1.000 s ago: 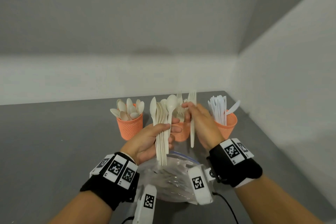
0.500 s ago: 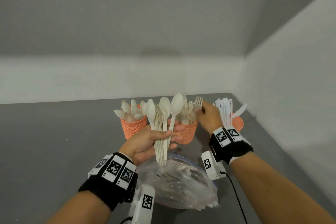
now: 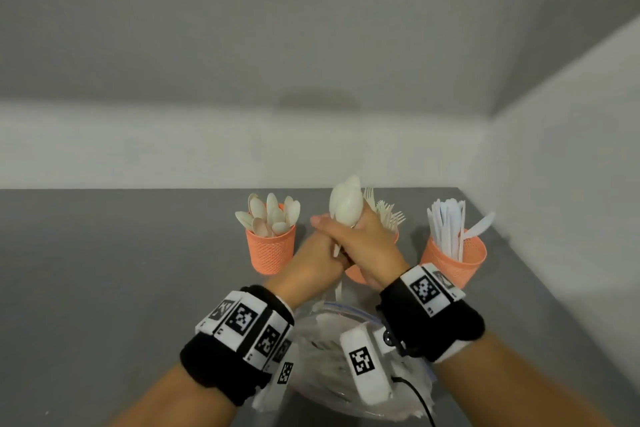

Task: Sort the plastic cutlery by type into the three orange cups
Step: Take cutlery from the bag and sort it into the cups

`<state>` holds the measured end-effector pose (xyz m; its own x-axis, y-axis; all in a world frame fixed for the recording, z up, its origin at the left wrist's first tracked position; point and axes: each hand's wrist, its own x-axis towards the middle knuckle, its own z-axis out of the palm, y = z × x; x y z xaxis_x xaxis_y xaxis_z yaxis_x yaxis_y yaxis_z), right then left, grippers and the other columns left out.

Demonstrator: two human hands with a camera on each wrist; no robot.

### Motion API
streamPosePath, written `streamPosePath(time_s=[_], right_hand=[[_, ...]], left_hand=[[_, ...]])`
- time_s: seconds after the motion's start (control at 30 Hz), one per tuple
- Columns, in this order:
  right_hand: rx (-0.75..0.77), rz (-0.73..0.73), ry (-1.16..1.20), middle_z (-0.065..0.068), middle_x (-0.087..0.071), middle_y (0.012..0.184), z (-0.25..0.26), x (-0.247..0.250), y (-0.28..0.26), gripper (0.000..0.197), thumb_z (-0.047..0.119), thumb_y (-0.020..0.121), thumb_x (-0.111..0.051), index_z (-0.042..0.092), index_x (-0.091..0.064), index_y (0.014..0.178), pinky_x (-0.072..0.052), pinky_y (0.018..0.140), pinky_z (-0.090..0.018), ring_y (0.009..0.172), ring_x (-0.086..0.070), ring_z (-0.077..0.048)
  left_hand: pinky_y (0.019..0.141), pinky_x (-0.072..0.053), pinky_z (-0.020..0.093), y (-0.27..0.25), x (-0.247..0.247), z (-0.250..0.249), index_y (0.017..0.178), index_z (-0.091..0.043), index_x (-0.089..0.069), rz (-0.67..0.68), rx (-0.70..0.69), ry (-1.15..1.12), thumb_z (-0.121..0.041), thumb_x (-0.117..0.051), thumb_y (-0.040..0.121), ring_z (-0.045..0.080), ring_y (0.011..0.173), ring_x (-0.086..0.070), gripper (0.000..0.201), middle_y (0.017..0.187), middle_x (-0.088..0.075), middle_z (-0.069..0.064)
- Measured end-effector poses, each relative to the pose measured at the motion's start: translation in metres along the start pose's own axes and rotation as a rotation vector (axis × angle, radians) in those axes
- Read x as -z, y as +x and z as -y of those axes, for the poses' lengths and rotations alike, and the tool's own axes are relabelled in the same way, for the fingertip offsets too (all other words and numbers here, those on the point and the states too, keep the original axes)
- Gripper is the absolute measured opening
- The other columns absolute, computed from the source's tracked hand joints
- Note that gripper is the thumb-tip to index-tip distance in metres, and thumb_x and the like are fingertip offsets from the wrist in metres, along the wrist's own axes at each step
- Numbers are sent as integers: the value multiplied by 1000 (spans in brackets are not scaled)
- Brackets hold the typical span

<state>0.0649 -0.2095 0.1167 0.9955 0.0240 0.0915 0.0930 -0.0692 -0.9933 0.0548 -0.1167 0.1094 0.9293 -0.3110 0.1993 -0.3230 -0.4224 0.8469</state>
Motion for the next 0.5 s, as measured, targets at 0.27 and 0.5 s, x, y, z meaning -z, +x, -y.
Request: streamPosePath(time_s=[0.27, 0.5], right_hand=[[-56, -198, 322, -1, -51, 65, -8, 11, 27, 23, 20, 76, -73, 11, -57, 91, -44, 63, -30, 62, -49, -14], [154, -224, 347, 4, -52, 75, -4, -5, 42, 30, 7, 75, -72, 25, -56, 92, -47, 78, -25, 74, -52, -10]], left_hand=[[75, -42, 9, -1, 48, 35, 113, -16, -55, -340, 65, -143, -23, -74, 77, 10, 92, -52, 42, 103, -54, -5], [95, -39, 31, 20, 76, 122, 142, -17, -19, -249, 389, -243, -23, -76, 73, 17, 113, -42, 89, 129, -40, 1]])
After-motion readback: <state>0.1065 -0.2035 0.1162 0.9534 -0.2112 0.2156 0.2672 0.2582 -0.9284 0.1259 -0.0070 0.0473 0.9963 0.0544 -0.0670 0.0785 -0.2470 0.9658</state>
